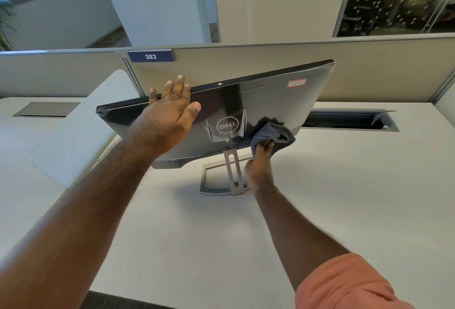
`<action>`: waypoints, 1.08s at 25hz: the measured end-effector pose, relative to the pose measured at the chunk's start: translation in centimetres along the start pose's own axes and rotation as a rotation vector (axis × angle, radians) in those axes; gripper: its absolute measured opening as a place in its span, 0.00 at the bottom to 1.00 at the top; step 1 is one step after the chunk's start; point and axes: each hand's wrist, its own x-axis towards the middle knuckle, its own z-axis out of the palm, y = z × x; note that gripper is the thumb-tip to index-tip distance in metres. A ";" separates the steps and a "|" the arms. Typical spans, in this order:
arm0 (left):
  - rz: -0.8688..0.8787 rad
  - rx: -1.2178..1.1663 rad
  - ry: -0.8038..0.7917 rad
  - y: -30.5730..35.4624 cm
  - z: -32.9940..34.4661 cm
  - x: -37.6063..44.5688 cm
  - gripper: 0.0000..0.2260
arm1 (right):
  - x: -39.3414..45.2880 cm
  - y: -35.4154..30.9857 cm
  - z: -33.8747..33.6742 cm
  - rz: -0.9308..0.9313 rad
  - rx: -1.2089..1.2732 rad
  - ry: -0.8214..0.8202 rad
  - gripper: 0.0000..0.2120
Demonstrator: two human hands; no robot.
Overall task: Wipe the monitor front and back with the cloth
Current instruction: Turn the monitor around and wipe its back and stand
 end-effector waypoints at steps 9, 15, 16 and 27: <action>-0.002 0.001 -0.033 0.2 -0.4 -0.1 0.27 | -0.2 -0.3 2.4 0.026 0.009 0.092 0.37; 0.008 -0.005 -0.049 0.0 -0.6 0.0 0.27 | 3.3 -0.8 -1.5 -0.004 0.153 0.183 0.39; 0.008 -0.006 -0.051 0.0 -0.6 0.1 0.27 | 2.6 -0.9 -1.2 -0.027 0.183 0.162 0.40; 0.021 -0.053 -0.038 -0.3 -0.5 0.1 0.26 | -5.7 -4.6 7.5 -0.157 0.146 -0.027 0.43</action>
